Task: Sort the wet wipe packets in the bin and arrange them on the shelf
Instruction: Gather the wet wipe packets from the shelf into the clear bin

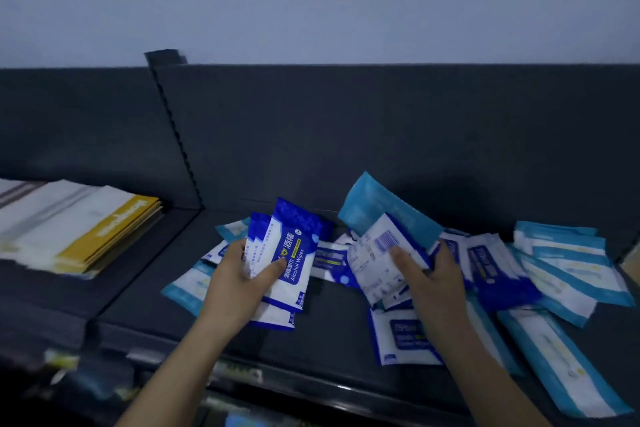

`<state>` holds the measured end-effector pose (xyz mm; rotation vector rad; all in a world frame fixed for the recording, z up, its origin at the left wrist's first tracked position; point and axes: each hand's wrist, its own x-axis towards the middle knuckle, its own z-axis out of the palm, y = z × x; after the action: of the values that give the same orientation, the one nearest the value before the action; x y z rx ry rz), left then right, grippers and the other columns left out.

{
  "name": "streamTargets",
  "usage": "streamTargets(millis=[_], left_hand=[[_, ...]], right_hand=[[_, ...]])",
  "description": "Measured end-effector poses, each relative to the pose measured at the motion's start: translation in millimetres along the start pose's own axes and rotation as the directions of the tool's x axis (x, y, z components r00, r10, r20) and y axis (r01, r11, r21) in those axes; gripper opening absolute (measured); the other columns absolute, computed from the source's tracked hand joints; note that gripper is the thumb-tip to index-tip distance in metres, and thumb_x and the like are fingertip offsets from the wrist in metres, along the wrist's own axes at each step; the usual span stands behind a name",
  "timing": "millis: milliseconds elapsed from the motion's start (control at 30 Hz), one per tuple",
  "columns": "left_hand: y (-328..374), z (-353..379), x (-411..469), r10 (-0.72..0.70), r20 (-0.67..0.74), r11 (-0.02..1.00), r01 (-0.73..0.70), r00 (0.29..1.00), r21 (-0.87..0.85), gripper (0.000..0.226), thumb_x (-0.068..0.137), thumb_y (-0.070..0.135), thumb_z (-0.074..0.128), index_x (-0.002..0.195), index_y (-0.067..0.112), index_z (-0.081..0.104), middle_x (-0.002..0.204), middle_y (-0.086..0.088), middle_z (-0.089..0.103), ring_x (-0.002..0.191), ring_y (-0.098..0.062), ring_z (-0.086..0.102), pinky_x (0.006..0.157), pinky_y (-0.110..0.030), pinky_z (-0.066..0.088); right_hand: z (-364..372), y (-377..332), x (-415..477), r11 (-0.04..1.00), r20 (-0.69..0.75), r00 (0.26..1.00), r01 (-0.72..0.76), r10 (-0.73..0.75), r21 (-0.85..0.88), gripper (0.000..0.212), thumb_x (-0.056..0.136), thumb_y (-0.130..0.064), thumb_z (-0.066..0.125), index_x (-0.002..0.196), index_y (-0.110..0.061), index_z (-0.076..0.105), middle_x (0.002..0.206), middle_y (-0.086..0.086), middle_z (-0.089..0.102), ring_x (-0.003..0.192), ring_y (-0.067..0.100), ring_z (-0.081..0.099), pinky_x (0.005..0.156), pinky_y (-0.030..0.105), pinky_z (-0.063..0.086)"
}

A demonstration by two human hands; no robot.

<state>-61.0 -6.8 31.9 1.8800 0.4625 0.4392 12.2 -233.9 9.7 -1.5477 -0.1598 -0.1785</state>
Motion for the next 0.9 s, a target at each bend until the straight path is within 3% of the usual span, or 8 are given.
streamTargets(millis=[67, 167, 267, 600, 700, 800, 900], left_hand=[[-11.7, -36.1, -4.0, 0.004, -0.058, 1.000, -0.003, 0.998, 0.006, 0.027, 0.080, 0.020, 0.074, 0.097, 0.022, 0.052, 0.087, 0.010, 0.066, 0.062, 0.007, 0.062, 0.050, -0.009, 0.044], [-33.1, -101.1, -13.7, -0.005, -0.144, 1.000, 0.009, 0.990, 0.026, 0.029, 0.080, 0.020, 0.075, 0.100, 0.020, 0.053, 0.086, 0.011, 0.067, 0.064, 0.008, 0.062, 0.052, -0.008, 0.045], [-55.6, -174.1, -28.4, -0.026, -0.212, 0.998, 0.037, 0.977, 0.048, 0.028, 0.080, 0.023, 0.074, 0.094, 0.029, 0.051, 0.086, 0.013, 0.066, 0.067, 0.005, 0.064, 0.055, -0.013, 0.047], [-137.4, -403.7, -86.3, -0.096, -0.474, 0.984, 0.155, 0.875, 0.087, 0.029, 0.078, 0.025, 0.077, 0.092, 0.028, 0.052, 0.088, 0.013, 0.068, 0.073, 0.002, 0.065, 0.069, -0.024, 0.052], [-154.9, -449.0, -107.4, -0.107, -0.520, 0.976, 0.190, 0.848, 0.110, 0.029, 0.079, 0.025, 0.076, 0.096, 0.028, 0.052, 0.089, 0.016, 0.067, 0.073, 0.006, 0.063, 0.062, -0.013, 0.046], [-171.3, -485.0, -127.3, -0.137, -0.562, 0.964, 0.240, 0.816, 0.113, 0.032, 0.080, 0.026, 0.074, 0.100, 0.030, 0.049, 0.093, 0.015, 0.065, 0.076, 0.001, 0.064, 0.063, -0.021, 0.050], [-186.1, -510.2, -146.6, -0.176, -0.612, 0.952, 0.291, 0.771, 0.093, 0.033, 0.082, 0.027, 0.072, 0.102, 0.031, 0.046, 0.089, 0.018, 0.061, 0.066, 0.006, 0.063, 0.050, -0.014, 0.045]], right_hand=[[33.2, -6.1, -10.5, 1.000, 0.062, 0.998, -0.004, 0.003, 0.027, 0.031, 0.084, -0.019, 0.067, 0.113, -0.019, 0.057, 0.097, -0.010, 0.068, 0.084, -0.001, 0.066, 0.076, 0.024, 0.055], [92.9, -18.8, -32.1, 0.997, 0.148, 0.989, 0.008, -0.018, 0.071, 0.026, 0.085, -0.015, 0.066, 0.108, -0.022, 0.056, 0.095, -0.011, 0.067, 0.078, -0.006, 0.065, 0.064, 0.011, 0.051], [161.6, -29.8, -62.6, 0.994, 0.227, 0.973, 0.015, -0.039, 0.106, 0.026, 0.085, -0.013, 0.066, 0.108, -0.022, 0.057, 0.094, -0.012, 0.067, 0.079, -0.006, 0.065, 0.064, 0.010, 0.051], [385.9, -41.5, -188.5, 0.996, 0.531, 0.847, -0.049, 0.004, 0.069, 0.017, 0.084, -0.012, 0.067, 0.098, -0.019, 0.061, 0.093, -0.004, 0.071, 0.083, 0.011, 0.068, 0.072, 0.032, 0.055], [435.2, -42.5, -218.2, 0.996, 0.592, 0.806, -0.065, 0.013, 0.066, 0.017, 0.083, -0.011, 0.068, 0.096, -0.018, 0.060, 0.094, -0.004, 0.071, 0.084, 0.009, 0.068, 0.073, 0.031, 0.054], [472.8, -43.1, -244.2, 0.995, 0.667, 0.745, -0.077, 0.014, 0.066, 0.016, 0.084, -0.008, 0.067, 0.092, -0.020, 0.059, 0.089, -0.005, 0.071, 0.077, 0.005, 0.069, 0.065, 0.023, 0.055], [505.5, -42.3, -265.0, 0.996, 0.735, 0.678, -0.074, 0.008, 0.057, 0.020, 0.083, -0.010, 0.068, 0.091, -0.025, 0.057, 0.090, -0.004, 0.071, 0.080, 0.009, 0.070, 0.067, 0.029, 0.058]])
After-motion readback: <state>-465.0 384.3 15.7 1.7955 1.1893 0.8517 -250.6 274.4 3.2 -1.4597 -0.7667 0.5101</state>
